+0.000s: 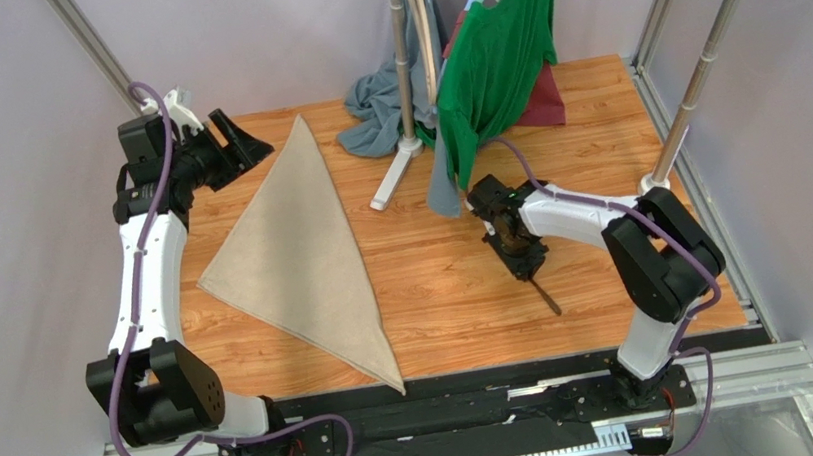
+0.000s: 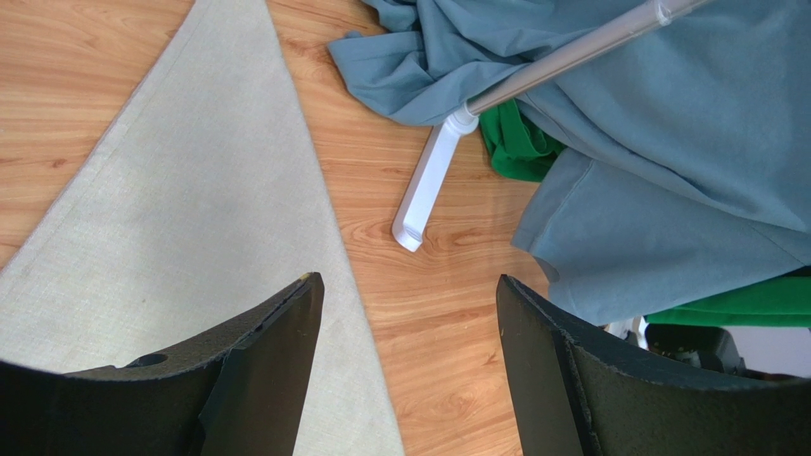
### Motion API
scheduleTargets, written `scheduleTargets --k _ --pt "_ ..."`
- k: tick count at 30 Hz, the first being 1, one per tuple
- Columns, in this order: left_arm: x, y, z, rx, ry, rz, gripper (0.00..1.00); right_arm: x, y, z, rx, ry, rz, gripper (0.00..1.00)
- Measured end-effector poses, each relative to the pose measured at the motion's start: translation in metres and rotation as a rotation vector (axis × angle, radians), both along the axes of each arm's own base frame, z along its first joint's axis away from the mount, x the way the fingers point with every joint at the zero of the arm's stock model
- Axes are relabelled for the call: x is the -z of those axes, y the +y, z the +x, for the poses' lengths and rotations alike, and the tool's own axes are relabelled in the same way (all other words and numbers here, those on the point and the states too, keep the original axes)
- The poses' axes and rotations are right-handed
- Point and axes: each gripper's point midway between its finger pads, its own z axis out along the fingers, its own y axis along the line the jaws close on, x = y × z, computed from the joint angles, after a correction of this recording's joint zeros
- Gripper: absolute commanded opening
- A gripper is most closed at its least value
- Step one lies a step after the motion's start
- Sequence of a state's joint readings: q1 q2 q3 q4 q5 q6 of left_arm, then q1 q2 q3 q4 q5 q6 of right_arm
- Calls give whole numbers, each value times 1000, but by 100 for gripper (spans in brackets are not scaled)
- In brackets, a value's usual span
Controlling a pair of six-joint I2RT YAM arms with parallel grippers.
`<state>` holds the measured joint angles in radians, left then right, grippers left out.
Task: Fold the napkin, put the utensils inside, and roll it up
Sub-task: Grab a utensil with the right arm
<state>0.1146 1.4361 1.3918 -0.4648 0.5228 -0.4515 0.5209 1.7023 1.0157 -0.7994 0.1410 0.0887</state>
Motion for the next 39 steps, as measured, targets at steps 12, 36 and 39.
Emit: scheduleTargets --k 12,36,39 --pt "1 0 0 -4 3 -7 76 -3 152 7 -251 -94 66 17" --pt "1 4 0 -6 2 -21 76 -4 189 -9 -276 -157 211 19" --pt "2 3 0 -3 3 -24 76 -4 193 -11 -281 -151 235 0"
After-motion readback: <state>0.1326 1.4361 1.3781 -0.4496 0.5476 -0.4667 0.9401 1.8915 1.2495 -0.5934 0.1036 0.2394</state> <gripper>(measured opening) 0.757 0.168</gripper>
